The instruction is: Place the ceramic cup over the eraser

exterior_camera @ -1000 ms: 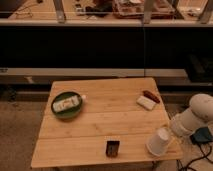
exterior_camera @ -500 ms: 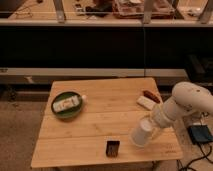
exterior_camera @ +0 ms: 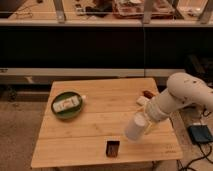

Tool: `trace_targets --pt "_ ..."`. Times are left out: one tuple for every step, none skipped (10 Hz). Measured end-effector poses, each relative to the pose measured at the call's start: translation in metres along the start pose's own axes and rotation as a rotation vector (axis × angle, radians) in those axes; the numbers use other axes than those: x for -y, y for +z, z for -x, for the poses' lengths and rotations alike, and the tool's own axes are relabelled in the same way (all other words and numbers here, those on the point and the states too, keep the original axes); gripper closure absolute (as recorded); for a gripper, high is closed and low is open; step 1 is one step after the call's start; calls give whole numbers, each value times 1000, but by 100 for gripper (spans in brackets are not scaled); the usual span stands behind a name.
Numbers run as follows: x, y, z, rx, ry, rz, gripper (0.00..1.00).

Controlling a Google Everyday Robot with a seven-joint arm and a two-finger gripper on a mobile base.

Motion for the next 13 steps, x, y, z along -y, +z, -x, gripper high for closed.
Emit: trace_targets --pt "-5 1 2 -1 0 19 98" --pt "-10 1 5 -3 -2 39 98" --pt "-14 1 10 3 -5 49 98" --pt "-16 1 14 9 -11 52 98" --pt "-18 0 19 18 -21 54 98" --pt "-20 0 25 30 -33 58 98" --pt "-23 1 30 41 -43 64 98" --pt "-25 2 33 47 -49 68 98" --pt "-27 5 37 56 -57 75 98" --pt "-30 10 42 66 -67 82 98" --pt "-31 14 46 74 -79 87 98" --pt "-30 19 50 80 -90 82 98" --pt "-28 22 51 82 -95 74 98"
